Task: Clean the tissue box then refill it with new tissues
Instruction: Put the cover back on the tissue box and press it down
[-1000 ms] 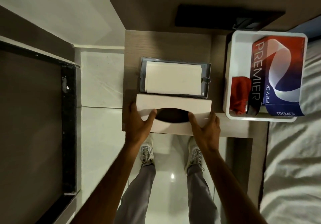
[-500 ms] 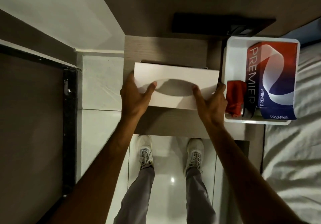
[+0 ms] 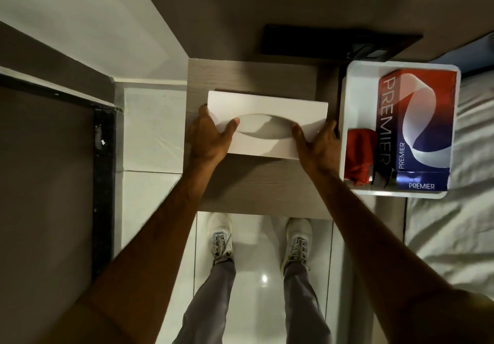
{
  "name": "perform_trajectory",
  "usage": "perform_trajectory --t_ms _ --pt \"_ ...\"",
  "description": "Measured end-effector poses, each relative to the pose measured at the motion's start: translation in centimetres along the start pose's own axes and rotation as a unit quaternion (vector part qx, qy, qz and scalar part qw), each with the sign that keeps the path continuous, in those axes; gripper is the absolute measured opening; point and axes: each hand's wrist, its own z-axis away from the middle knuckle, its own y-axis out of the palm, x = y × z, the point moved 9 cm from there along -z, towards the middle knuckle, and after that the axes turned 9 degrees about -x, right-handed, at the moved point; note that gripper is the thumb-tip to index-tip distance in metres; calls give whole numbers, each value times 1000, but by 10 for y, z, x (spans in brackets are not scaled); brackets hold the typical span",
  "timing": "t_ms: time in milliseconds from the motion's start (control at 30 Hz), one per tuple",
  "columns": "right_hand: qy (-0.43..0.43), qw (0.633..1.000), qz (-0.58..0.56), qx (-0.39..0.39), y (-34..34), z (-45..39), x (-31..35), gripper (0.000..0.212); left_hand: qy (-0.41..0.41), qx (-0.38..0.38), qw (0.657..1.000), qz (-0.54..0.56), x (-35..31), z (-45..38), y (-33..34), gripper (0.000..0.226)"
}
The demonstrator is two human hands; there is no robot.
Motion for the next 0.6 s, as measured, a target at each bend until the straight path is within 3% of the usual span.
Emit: perform_trajectory --t_ms 133,600 --pt "-20 1000 17 6 2 -1 4 75 -13 9 1000 4 0 0 3 72" --pt "22 1000 -1 21 5 -10 2 83 -65 23 997 18 3 -6 8 72"
